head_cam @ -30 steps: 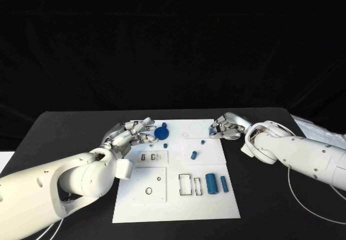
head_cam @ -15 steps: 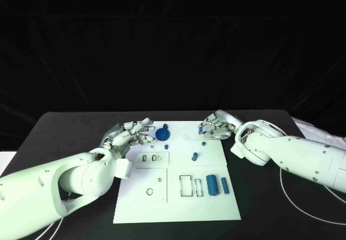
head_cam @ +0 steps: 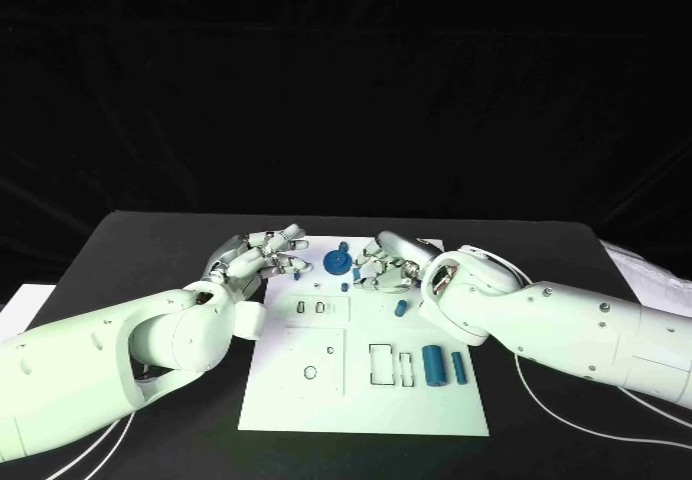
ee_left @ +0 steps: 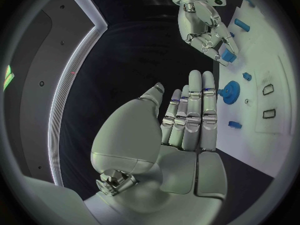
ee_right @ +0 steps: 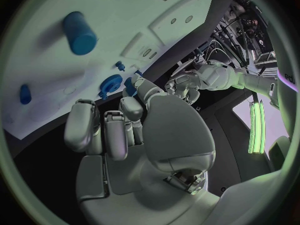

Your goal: Assemble the parts on the task board

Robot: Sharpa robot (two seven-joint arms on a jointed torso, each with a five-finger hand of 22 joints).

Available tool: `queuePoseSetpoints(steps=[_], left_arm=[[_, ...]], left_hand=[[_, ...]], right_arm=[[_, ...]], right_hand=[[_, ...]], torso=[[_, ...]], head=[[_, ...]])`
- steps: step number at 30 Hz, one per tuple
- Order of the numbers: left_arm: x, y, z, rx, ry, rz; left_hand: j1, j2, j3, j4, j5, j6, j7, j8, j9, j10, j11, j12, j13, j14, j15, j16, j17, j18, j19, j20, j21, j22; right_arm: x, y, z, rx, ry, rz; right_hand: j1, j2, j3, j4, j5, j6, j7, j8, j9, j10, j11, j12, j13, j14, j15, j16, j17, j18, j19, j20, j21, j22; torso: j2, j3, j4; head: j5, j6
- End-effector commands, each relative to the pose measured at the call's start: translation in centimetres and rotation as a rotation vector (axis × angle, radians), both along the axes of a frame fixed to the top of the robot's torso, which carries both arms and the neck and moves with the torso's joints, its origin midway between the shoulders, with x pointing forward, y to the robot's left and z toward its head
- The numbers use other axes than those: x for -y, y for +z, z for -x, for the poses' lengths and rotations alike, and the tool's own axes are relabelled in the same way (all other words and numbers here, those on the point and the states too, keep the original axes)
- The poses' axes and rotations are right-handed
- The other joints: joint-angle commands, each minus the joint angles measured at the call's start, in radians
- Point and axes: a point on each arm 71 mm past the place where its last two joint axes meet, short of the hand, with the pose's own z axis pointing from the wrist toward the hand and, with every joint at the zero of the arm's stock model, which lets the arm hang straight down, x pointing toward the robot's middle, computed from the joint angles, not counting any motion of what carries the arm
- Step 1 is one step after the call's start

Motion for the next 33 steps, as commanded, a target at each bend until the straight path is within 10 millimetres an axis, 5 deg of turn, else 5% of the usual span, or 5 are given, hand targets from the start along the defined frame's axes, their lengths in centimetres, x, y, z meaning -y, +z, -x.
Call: queuePoseSetpoints(steps=[1,5,11,33], left_arm=[[0.2,0.2,0.0,0.018,-0.009,0.014],[0.2,0.2,0.0,0.019,-0.011,0.015],[0.3,0.2,0.0,0.019,-0.013,0.016],[0.6,0.2,0.1,0.011,-0.028,0.02]], left_hand=[[0.0,0.006,0.006,-0.002,0.005,0.001,-0.001,0.0,0.001,-0.003,-0.001,0.006,0.0,-0.008,-0.002,0.004,0.002,0.009,-0.007,-0.003,0.005,0.002],[0.0,0.006,0.006,-0.002,0.005,0.001,-0.001,0.0,0.001,-0.003,-0.001,0.006,0.0,-0.008,-0.002,0.004,0.002,0.009,-0.007,-0.003,0.005,0.002],[0.0,0.006,0.006,-0.002,0.005,0.001,-0.001,0.0,0.001,-0.003,-0.001,0.006,0.0,-0.008,-0.002,0.004,0.002,0.009,-0.007,-0.003,0.005,0.002],[0.0,0.006,0.006,-0.002,0.005,0.001,-0.001,0.0,0.001,-0.003,-0.001,0.006,0.0,-0.008,-0.002,0.004,0.002,0.009,-0.007,-0.003,0.005,0.002]], right_arm=[[-0.8,-0.4,0.2,0.042,-0.015,0.075],[-2.3,-1.1,0.6,0.039,0.007,0.093],[-3.5,-2.5,1.1,0.017,0.02,0.113],[-5.1,-4.1,2.1,-0.031,0.058,0.139]], right_hand=[[-0.001,0.011,0.007,0.0,0.004,-0.004,-0.001,0.007,0.017,-0.008,0.003,-0.004,-0.001,0.065,-0.006,-0.005,0.071,-0.007,-0.004,-0.001,-0.005,-0.001],[-0.003,0.01,0.007,0.001,0.005,-0.004,-0.001,0.006,0.017,-0.008,0.003,-0.005,-0.001,0.065,-0.005,-0.005,0.07,-0.007,-0.004,0.0,-0.005,-0.001],[-0.006,0.009,0.007,0.001,0.005,-0.004,0.0,0.006,0.017,-0.009,0.004,-0.007,-0.002,0.065,-0.005,-0.007,0.068,-0.006,-0.006,0.0,-0.007,-0.004],[-0.027,-0.003,0.008,0.002,0.009,-0.009,0.002,0.003,0.019,-0.011,0.006,-0.009,-0.003,0.064,-0.003,-0.009,0.066,-0.005,-0.008,0.003,-0.011,-0.01]], torso=[[-0.002,-0.0052,0.0045],[-0.002,-0.0066,0.0056],[-0.001,-0.0038,0.0048],[-0.002,-0.0039,0.0039]], head=[[0.002,-0.004],[0.003,-0.008],[0.014,-0.007],[0.024,-0.027]])
